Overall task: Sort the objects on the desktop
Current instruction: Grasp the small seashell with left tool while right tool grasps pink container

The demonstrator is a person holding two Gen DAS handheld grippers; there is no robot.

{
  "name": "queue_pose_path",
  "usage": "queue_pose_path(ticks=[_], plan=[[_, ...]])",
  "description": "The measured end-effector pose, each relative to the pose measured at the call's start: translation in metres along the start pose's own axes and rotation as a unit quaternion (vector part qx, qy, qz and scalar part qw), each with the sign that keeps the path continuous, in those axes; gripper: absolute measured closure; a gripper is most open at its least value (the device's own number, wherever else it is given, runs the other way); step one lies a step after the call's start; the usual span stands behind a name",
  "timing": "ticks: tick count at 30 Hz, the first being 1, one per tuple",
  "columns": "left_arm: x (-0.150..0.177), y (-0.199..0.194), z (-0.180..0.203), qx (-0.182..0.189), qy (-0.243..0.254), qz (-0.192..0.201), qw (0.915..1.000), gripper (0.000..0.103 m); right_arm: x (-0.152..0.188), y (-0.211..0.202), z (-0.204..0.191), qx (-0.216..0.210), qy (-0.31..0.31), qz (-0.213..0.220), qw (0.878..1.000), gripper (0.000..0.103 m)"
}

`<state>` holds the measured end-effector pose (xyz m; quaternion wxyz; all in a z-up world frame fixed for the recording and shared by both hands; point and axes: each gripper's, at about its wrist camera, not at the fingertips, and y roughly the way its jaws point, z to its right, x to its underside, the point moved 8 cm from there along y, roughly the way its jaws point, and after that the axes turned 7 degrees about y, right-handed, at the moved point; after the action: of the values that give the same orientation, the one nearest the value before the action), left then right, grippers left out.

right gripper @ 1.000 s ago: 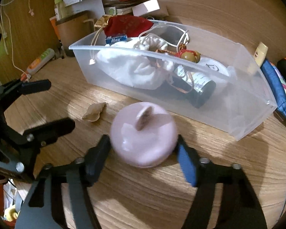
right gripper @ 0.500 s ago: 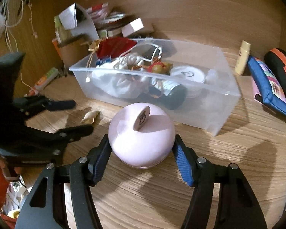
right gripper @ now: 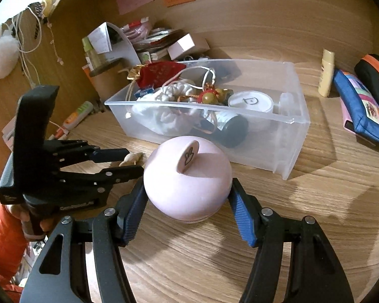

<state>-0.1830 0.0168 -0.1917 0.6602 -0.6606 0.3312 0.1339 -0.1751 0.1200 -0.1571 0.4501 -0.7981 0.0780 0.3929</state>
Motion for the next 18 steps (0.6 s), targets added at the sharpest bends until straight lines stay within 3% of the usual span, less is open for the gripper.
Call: queue_pose_path(ticks=[2,5,14,18], plan=[[-0.002,0.001,0.0,-0.004,0.001,-0.001,1.0,0.072,0.0,0.0,-0.001,-0.003,-0.001,0.001,1.0,0.043],[-0.005,0.003,0.001,-0.008,0.001,-0.004,1.0,0.085,0.0,0.0,-0.001,-0.003,-0.002,0.001,1.0,0.043],[0.001,-0.005,-0.002,-0.02,-0.006,0.008,0.9998,0.085,0.0,0.002,0.005,0.007,0.01,-0.007,1.0,0.043],[0.0,-0.024,-0.001,-0.02,-0.006,0.038,0.999,0.085,0.002,0.002,0.006,0.016,0.013,-0.014,1.0,0.043]])
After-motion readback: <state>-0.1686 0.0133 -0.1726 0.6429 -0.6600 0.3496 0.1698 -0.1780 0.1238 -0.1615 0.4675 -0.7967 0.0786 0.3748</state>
